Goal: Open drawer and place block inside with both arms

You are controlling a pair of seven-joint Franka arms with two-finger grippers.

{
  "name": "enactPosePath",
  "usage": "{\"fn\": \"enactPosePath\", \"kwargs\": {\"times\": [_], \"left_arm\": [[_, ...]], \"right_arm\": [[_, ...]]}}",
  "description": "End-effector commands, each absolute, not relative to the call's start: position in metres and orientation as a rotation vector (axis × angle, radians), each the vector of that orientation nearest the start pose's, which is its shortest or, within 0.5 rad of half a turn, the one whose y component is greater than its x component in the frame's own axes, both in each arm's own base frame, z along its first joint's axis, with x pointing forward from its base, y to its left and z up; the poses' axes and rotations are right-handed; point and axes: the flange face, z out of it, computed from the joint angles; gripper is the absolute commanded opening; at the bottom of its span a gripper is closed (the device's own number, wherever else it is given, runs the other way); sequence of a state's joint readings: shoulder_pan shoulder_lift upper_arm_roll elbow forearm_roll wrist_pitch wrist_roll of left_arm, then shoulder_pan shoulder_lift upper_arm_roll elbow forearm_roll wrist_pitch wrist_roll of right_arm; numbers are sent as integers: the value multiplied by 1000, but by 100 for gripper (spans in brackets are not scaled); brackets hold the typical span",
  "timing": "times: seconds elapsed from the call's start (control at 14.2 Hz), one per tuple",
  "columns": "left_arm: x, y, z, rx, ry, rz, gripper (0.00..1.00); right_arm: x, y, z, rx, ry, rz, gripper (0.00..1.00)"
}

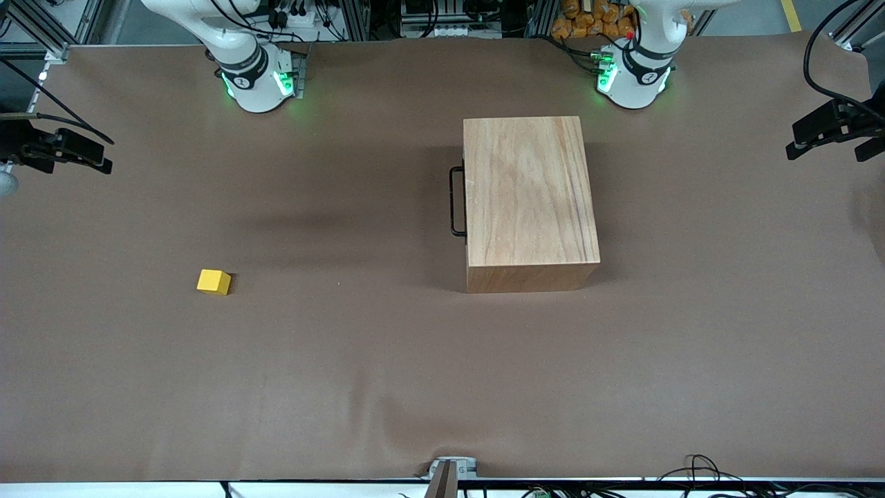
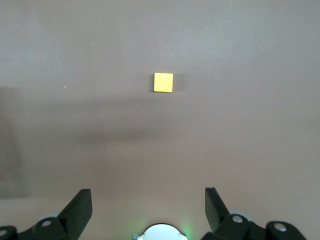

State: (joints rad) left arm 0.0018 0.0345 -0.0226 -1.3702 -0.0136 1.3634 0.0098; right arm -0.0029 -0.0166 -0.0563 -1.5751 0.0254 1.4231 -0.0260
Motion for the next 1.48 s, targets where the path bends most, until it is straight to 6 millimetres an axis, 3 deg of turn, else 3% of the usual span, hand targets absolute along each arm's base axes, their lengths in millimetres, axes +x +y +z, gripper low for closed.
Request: {"fn": "enactPosePath", "kwargs": {"times": [0.0, 0.85, 1.2, 1.41], "left_arm": [[539, -9, 686, -3134, 77, 53, 100], [541, -20, 679, -3149, 104, 87, 100], [544, -67, 666, -3157, 97, 131, 100], [543, -114, 655, -3153, 70, 166, 100]], "right_arm": [[531, -23, 626, -3105, 28, 199, 100], [531, -8, 630, -3111, -1, 174, 100], [529, 6, 632, -3127, -47, 180, 100], [531, 8, 629, -3156, -74, 184, 100]]}}
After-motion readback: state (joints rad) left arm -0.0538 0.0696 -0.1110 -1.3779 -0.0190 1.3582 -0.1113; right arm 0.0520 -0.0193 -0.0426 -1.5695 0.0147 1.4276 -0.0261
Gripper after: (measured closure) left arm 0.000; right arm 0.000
